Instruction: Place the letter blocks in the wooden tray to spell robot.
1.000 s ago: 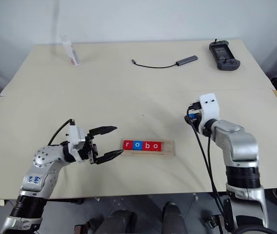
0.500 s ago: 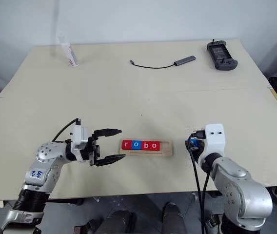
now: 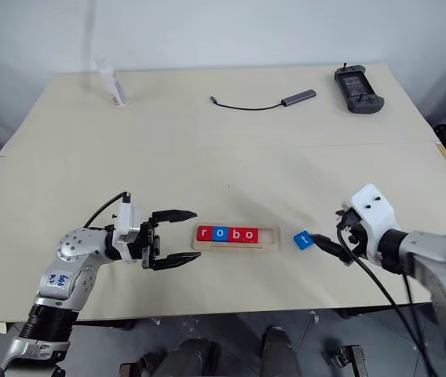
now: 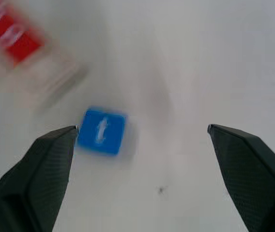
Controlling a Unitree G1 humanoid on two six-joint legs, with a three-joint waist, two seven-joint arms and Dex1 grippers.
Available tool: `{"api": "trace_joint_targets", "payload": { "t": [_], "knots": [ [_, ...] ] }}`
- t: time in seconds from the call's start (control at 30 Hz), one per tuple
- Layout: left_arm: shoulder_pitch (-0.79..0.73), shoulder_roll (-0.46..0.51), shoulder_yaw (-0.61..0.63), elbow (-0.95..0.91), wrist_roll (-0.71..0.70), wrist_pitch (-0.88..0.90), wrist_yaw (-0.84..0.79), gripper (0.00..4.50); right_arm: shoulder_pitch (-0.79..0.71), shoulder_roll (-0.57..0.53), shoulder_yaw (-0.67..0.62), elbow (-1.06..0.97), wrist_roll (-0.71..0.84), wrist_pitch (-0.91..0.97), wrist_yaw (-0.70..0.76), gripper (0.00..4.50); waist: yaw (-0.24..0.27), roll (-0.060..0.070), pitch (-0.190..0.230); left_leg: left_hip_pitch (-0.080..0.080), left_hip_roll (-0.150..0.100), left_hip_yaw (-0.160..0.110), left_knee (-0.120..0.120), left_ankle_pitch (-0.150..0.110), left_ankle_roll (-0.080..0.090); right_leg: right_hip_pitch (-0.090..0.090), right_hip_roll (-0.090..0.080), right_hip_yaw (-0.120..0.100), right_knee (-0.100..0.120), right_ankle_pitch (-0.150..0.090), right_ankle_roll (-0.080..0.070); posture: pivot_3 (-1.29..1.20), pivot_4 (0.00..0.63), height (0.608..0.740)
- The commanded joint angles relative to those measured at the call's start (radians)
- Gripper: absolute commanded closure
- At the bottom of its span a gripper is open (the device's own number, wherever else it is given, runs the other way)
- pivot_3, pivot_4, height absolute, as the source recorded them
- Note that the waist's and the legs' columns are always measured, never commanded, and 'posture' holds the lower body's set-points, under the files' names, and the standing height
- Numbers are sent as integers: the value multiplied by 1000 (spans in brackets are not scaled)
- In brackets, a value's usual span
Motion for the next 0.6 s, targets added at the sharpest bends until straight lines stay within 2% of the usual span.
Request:
{"api": "trace_joint_targets", "payload": {
  "t": [0.03,0.2,0.3,0.53,0.6],
  "knots": [
    [25,6,9,-57,-3,-10,16,0,-71,-54,113,203,-74,-354,235,21,-2,-1,0,1,1,1,0,0,0,0,0,0,0,0,0,0,150,740],
    [70,21,28,-111,-6,0,51,0,-280,-33,280,520,-178,-662,432,21,-2,-1,1,2,3,6,0,0,0,0,0,0,0,0,1,0,150,740],
    [98,30,38,-140,-9,7,70,0,-379,10,343,662,-220,-774,481,21,0,-1,1,2,3,6,0,0,-1,-1,0,0,-1,0,1,0,150,740],
    [160,50,58,-212,-19,30,103,0,-509,90,432,866,-273,-905,588,21,3,-1,1,1,4,5,0,-1,-1,-1,0,-1,-1,1,0,0,150,740],
    [164,52,61,-219,-18,33,110,0,-527,87,454,894,-279,-906,629,404,3,-1,1,1,4,5,1,-1,-1,-1,0,-1,-1,1,0,0,150,740]
  ]
}}
